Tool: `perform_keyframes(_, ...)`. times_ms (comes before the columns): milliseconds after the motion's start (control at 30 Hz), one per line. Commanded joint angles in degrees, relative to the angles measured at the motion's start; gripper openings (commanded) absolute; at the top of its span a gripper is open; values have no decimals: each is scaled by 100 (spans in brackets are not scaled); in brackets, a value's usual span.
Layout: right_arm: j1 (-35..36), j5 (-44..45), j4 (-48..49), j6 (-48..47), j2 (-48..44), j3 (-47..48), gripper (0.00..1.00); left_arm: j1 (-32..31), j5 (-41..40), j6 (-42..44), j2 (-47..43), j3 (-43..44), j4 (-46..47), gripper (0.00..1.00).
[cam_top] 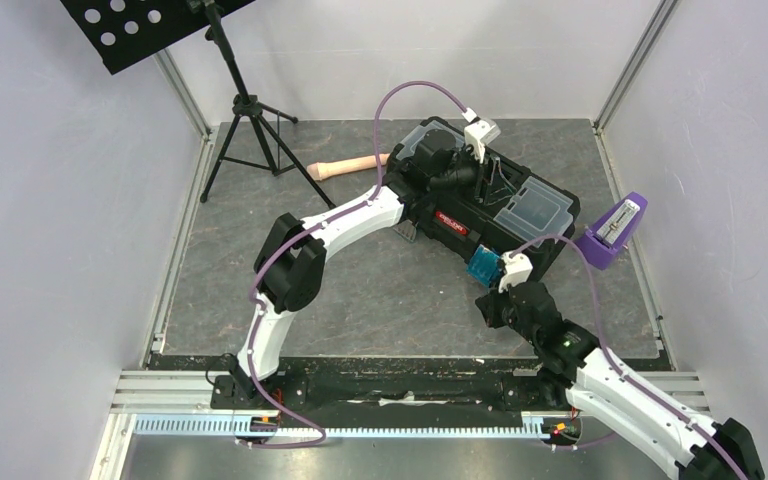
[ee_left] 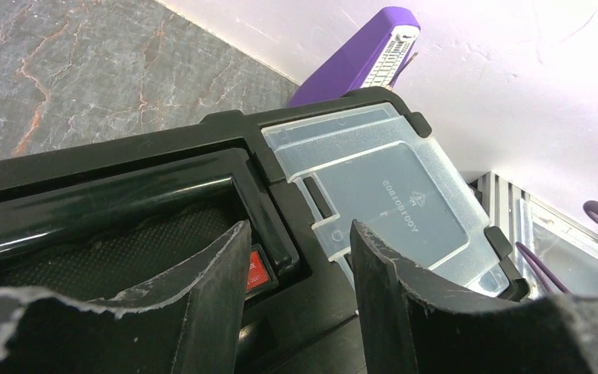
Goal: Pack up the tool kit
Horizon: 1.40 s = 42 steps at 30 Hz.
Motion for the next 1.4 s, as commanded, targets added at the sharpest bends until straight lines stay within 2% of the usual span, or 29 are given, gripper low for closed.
perform_keyframes(0, -3, -704, -1151, 418, 21, 645, 7, -77, -6, -330, 400, -201, -1669, 57)
perform_keyframes(133, -3, -755, -1072, 350, -234, 974, 6, -81, -68, -337, 436, -200, -1682, 57)
perform_keyframes(400, -3, 400, -308, 132, 317, 1282, 0, -81, -14, -435, 491, -179, -1782, 57)
perform_keyframes(567, -3, 952, -64, 253, 626, 1010, 0, -81, 24, -427, 527, -170, -1934, 57)
perform_keyframes(833, -12, 2199, 514, 684, 358, 207, 0, -81, 309, -431, 746, -18, -2270, 56)
perform_keyframes(1033, -12, 2795, 1430, 896, 242, -477, 0, -157, 713, -370, 857, -290, -2492, 55)
perform_keyframes(1167, -12, 3193, 2071, 917, 222, -828, 0, -269, 898, -82, 1004, -442, -3020, 55)
perform_keyframes(1367, -12, 3807, 2693, 697, 557, -1219, 0, -397, 1103, 91, 936, -1045, -3097, 55)
